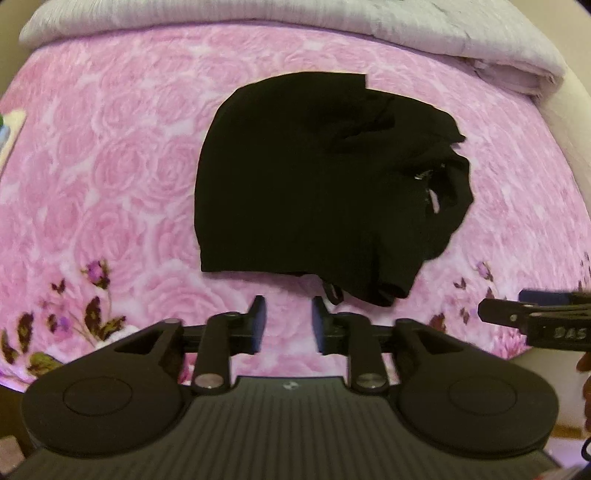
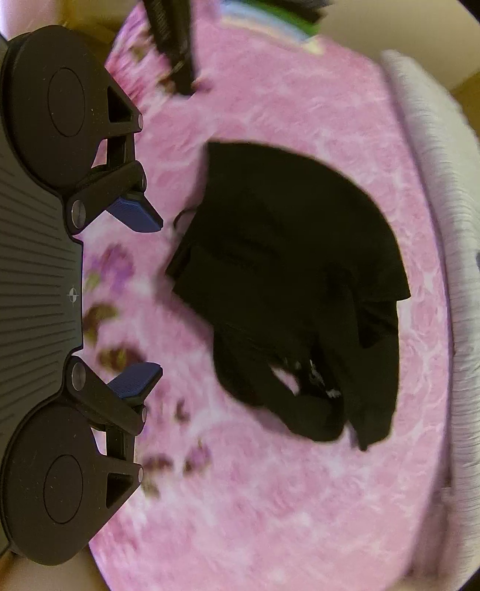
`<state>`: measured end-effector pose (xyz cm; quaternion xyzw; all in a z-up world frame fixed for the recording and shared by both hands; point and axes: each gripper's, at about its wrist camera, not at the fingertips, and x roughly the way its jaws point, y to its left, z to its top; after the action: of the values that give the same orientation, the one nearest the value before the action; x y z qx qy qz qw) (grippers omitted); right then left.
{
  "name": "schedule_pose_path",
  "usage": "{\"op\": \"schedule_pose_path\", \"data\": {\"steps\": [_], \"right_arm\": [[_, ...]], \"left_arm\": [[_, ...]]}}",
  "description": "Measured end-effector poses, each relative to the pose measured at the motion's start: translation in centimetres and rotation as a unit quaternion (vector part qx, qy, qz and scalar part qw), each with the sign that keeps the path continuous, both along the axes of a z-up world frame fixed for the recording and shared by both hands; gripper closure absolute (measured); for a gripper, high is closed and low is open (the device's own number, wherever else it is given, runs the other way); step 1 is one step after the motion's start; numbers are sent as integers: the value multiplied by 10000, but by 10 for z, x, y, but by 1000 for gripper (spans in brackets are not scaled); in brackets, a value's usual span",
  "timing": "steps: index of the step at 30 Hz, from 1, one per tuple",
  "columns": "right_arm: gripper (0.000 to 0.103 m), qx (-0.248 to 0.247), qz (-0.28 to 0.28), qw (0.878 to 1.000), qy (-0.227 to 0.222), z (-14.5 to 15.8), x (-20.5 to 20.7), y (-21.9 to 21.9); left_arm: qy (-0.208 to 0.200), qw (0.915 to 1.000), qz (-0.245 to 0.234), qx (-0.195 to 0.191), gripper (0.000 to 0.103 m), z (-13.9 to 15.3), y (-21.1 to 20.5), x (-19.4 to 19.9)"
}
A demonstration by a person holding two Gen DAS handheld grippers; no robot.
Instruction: Fold clothes
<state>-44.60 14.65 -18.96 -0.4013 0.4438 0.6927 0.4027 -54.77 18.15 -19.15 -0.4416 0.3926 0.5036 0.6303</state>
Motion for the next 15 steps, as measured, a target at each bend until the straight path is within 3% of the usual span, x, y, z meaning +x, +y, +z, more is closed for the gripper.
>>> {"op": "schedule_pose_path", "data": {"steps": [2,5,9,15], "right_arm": [[22,-331,-558,9956,674,-18,9,6],[22,-854,-1433,9761,1393,-52,25,8],[22,-1143,-1903,9601,1703,-92,33,9],[22,-1098,-2078,9527,1926,-129,25,15]], "left_arm": [[-145,9996,184,-128,76,-17,7,-11],[-373,9972,542,-359,76,-43,20,-27],[-738,9908,1028,-475,75,-74,27,-47],[-1097,9800,1574,-524,75,-112,31,-70]]}}
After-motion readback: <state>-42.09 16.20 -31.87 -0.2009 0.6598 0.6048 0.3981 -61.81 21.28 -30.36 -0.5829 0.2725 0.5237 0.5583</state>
